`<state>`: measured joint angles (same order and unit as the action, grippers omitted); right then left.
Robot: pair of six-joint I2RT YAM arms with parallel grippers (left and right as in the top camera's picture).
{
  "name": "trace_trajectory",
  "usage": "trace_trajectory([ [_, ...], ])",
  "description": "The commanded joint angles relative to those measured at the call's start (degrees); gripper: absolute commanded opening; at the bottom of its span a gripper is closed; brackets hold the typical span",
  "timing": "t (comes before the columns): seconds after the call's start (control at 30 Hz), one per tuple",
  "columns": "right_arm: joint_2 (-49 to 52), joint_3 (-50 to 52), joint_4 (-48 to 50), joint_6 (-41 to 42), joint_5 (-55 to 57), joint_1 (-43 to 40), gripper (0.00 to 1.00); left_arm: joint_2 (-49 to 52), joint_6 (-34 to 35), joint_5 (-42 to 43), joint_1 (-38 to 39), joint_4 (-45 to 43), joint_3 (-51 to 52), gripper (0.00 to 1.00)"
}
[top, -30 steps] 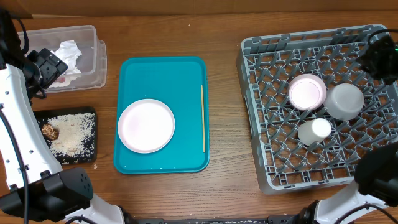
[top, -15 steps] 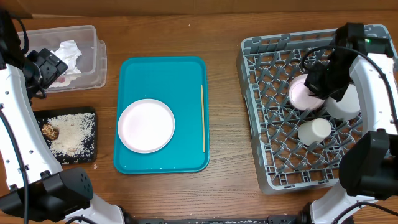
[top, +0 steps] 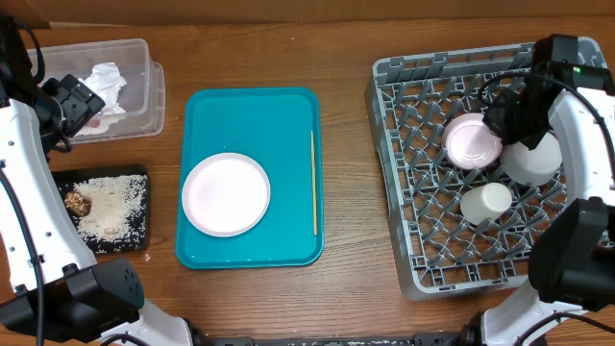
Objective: Sort waste into correct bins and load items into the dishwasher
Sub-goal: 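Stand the small white bowl upright in the rack and release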
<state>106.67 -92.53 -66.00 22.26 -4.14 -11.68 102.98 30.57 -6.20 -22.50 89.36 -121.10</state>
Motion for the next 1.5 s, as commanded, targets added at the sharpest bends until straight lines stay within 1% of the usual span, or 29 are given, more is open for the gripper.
trace_trajectory([
  [0.0,-0.2,0.3,1.4,0.3,1.1,-1.2,0.04,0.5,1.0,0.1,0.1,0.1,0.2,1.00],
  [0.2,-0.3,0.1,3.4,0.3,0.6,-1.3,0.04,0.5,1.0,0.1,0.1,0.1,0.2,1.00],
  [0.33,-1.3,-2.0,-0.3,0.0,-1.6,-0.8,0.04,0.5,1.0,0.1,0.1,0.1,0.2,1.00],
  [0.47,-3.5,-4.8,-5.1,-5.0,-5.4,0.2,0.04,0.5,1.0,0.1,0.1,0.1,0.2,1.00],
  [0.63,-3.9,-4.1,-10.8,-4.8,-5.6,2.3,0.04,0.5,1.0,0.1,0.1,0.1,0.2,1.00],
  [0.83,-3.9,2.8,-3.9,-0.5,0.8,3.0,0.04,0.5,1.0,0.1,0.1,0.1,0.2,1.00],
  [1.07,-3.7,8.3,3.3,0.5,2.2,1.8,0.04,0.5,1.0,0.1,0.1,0.1,0.2,1.00],
  [1.17,-3.8,8.5,5.2,0.5,4.1,1.8,0.04,0.5,1.0,0.1,0.1,0.1,0.2,1.00],
  [1.47,-3.8,6.8,11.8,0.5,5.5,1.6,0.04,0.5,1.0,0.1,0.1,0.1,0.2,1.00],
])
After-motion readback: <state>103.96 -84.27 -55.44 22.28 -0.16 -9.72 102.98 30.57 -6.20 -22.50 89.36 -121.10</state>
